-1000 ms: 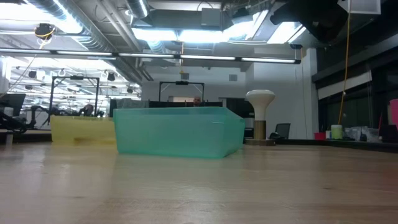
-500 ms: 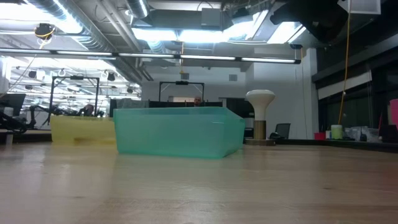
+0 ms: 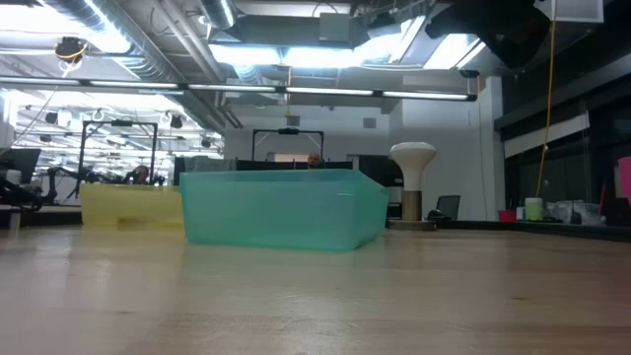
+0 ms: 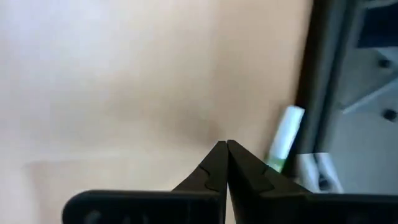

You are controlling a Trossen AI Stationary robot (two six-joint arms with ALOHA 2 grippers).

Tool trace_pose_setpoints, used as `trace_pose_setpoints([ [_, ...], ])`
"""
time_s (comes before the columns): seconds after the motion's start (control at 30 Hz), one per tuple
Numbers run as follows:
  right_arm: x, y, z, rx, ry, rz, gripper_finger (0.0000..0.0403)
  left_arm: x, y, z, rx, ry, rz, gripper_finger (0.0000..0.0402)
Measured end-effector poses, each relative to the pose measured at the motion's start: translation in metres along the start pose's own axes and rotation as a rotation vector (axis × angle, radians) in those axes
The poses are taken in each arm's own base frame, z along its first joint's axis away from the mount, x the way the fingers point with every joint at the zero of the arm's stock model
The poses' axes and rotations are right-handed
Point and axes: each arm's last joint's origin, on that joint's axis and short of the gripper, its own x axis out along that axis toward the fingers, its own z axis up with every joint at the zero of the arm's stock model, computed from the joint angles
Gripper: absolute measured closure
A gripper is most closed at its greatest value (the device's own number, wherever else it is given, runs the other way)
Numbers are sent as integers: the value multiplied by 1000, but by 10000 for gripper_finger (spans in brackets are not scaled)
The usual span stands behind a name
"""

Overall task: Pick & Place Markers
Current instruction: Put the green marker pen into the yellow bin

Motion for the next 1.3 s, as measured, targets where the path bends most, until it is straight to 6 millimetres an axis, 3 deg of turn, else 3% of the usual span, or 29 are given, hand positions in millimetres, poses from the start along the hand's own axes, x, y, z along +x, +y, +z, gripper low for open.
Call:
trace_pose_setpoints([
  [0.33, 0, 0, 0, 0, -1, 1, 194, -33, 5, 6, -35, -118, -14, 400],
  [0.53, 0, 0, 0, -4, -6, -6, 194, -44, 25, 4, -66, -123, 153, 400],
  [0.77, 0, 0, 0, -4, -11, -14, 194, -58, 46, 23, 32, -120, 221, 393],
  [1.07, 0, 0, 0, -3, -11, -14, 194, -63, 71, 54, 210, -69, 253, 285],
  [1.3, 0, 0, 0, -2, -11, -14, 194, -49, 111, 69, -43, -35, 240, 207],
])
